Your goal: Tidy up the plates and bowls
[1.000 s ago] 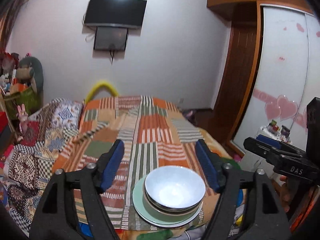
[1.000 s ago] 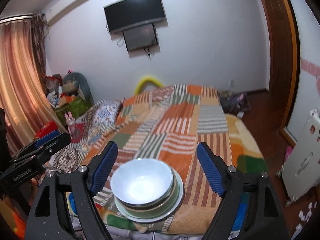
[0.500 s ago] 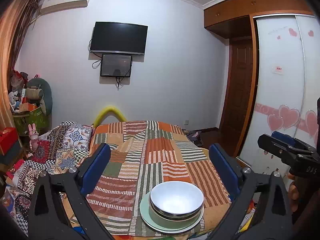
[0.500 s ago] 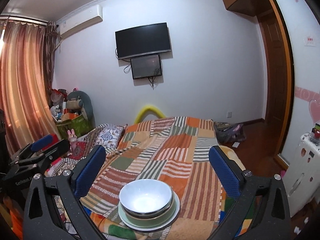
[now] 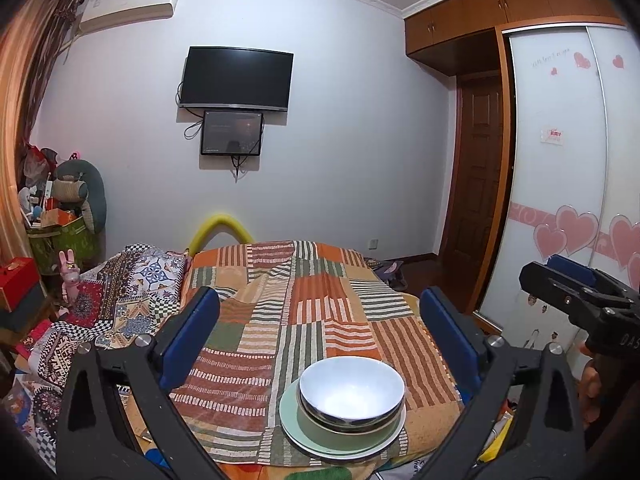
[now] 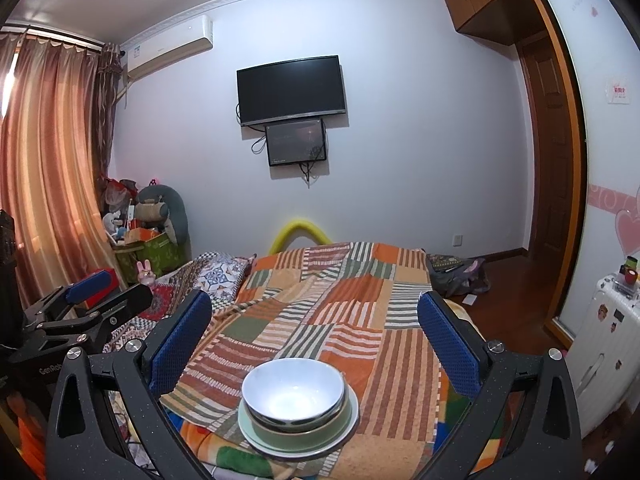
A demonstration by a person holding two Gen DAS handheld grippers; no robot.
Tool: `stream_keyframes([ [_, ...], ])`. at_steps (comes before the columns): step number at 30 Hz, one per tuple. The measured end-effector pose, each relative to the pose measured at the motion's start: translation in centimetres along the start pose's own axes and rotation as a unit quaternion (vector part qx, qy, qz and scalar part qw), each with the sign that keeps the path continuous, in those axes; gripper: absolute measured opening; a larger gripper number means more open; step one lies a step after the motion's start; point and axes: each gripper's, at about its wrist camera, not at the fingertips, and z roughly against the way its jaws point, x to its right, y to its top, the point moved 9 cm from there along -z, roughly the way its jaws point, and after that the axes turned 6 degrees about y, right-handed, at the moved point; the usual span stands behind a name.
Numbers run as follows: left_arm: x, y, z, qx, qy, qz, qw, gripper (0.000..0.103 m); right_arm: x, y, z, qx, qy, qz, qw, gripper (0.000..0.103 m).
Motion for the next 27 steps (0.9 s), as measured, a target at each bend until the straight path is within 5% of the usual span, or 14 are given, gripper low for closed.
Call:
stream_keyframes([
  [27, 0.1, -0.41, -0.3, -0.001, -0.002, -0.003, 1.0, 0.102, 0.12, -0.01, 0.54, 0.003, -0.002, 0.0, 1.0, 0.103],
])
